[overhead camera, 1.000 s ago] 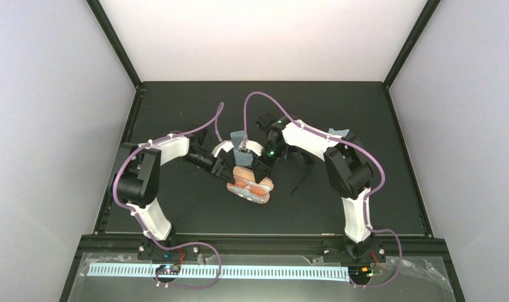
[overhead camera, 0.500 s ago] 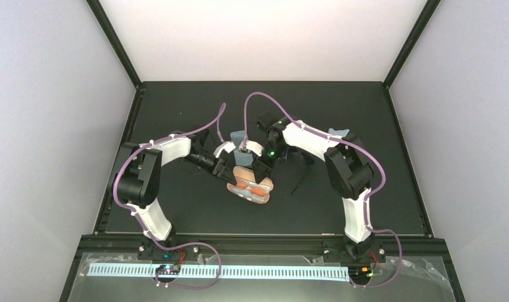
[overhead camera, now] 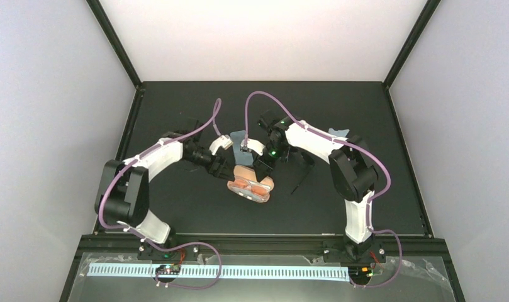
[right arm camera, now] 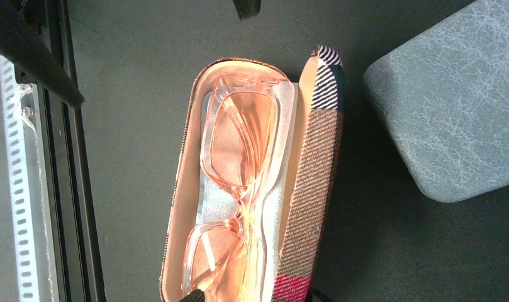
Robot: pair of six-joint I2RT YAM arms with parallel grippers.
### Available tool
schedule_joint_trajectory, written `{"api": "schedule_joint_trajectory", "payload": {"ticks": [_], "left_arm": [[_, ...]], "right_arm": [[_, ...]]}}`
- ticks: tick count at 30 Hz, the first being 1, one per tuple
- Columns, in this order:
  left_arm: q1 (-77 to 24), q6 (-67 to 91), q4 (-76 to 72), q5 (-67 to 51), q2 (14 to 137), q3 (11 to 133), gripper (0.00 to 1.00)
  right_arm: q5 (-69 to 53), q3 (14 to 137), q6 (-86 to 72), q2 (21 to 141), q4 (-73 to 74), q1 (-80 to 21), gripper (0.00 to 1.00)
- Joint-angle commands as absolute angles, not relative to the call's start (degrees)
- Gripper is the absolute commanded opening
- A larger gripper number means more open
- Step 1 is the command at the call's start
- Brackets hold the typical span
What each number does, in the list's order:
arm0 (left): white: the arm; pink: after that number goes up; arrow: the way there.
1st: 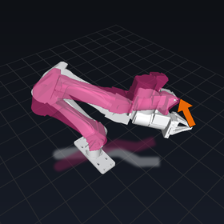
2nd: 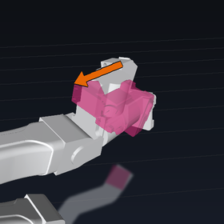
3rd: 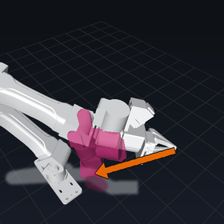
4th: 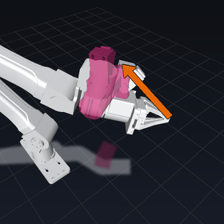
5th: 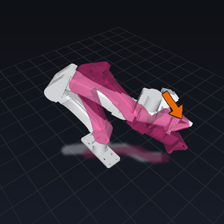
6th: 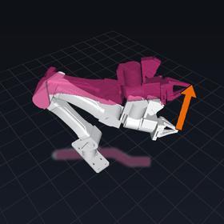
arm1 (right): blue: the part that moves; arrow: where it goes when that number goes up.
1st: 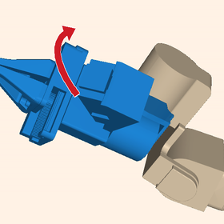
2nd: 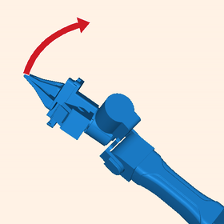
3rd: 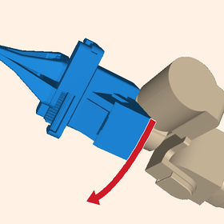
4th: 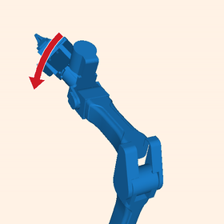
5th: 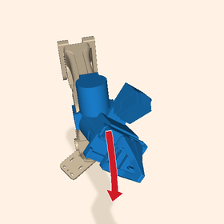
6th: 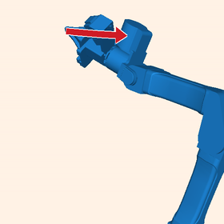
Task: Organize the sunglasses
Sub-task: Adjust the sunglasses in the sunglasses case, then close the sunglasses case at the center of the board.
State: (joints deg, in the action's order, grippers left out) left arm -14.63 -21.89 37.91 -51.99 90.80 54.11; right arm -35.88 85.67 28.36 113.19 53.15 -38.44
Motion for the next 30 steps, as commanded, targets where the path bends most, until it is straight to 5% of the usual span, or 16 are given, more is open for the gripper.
{"api": "schedule_joint_trajectory", "payload": {"ticks": [1,11,16,30], "left_arm": [[-14.3,-26.09,33.76,-48.61,86.54,52.0,0.74],[-15.82,-44.85,24.38,-43.42,73.8,41.76,0.78],[-16.52,-50.86,25.54,-43.1,73.03,41.28,0.69],[-16.17,-35.61,43.72,-44.74,95.65,56.9,0.47]], "right_arm": [[-35.36,85.34,28.98,111.45,52.44,-38.17,0.43],[-37.34,85.47,28.71,111.66,52.47,-38.23,0.43],[-38.19,85.45,28.74,111.62,52.38,-38.22,0.43],[-41.29,83.43,29.63,109.46,51.42,-38.23,0.42]]}}
